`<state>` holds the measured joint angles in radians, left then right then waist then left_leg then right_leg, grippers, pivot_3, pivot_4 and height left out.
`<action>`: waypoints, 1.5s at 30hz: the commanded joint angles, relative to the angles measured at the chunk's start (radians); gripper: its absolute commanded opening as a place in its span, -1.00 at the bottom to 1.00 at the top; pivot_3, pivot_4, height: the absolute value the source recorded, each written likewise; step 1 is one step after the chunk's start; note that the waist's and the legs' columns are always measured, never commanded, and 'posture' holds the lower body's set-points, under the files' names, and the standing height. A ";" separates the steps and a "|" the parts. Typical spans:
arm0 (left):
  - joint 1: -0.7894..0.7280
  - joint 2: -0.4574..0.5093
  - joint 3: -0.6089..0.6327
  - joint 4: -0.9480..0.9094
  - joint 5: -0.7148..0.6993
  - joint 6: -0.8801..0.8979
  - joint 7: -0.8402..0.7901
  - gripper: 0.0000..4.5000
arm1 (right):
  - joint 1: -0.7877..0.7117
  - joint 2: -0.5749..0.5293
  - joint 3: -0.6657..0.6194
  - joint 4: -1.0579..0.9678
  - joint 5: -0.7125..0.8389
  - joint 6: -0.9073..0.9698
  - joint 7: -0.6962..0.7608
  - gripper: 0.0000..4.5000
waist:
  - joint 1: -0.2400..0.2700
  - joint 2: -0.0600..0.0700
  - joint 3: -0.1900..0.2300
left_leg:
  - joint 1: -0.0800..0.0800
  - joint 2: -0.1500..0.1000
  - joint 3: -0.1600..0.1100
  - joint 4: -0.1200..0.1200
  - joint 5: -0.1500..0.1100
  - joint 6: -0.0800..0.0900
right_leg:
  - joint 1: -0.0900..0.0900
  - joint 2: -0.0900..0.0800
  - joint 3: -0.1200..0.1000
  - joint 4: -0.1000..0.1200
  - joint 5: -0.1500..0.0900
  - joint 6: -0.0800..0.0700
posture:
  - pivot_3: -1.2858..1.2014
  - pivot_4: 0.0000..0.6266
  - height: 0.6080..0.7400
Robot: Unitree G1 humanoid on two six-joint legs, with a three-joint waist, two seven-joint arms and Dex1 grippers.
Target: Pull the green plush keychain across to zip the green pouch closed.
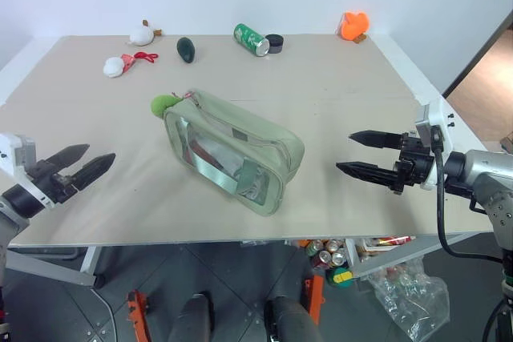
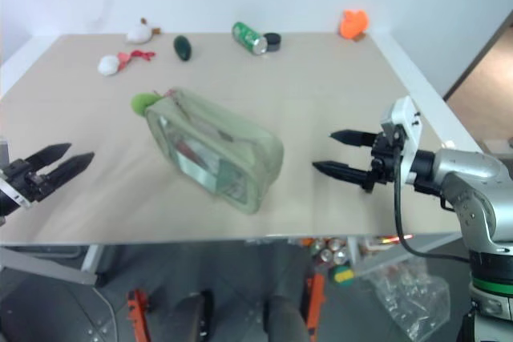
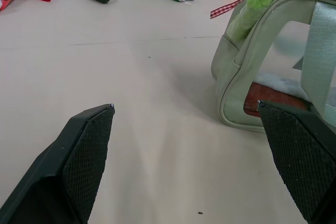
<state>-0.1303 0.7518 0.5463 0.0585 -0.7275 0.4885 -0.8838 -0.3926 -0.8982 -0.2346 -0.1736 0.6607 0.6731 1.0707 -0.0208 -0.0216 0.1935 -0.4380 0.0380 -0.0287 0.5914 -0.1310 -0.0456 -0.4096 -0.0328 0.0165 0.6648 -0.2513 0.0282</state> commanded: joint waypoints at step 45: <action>-0.022 -0.024 -0.009 -0.389 -0.216 0.027 -0.056 1.00 | -0.659 0.169 0.650 -0.167 -0.130 0.274 -0.078 0.97 | -0.002 -0.004 0.000 | -0.003 0.014 0.008 0.004 -0.001 -0.001 | -0.008 0.013 0.005 0.001 0.006 -0.007 | 0.03 -0.52 1.00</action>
<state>-0.1521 0.7246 0.5187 -0.2958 -0.9413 0.5412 -0.9455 -1.0331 -0.7235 0.4212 -0.3230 0.5664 0.9727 0.9824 -0.0227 -0.0252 0.1938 -0.4411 0.0518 -0.0210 0.5952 -0.1322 -0.0462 -0.4176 -0.0200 0.0215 0.6657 -0.2449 0.0213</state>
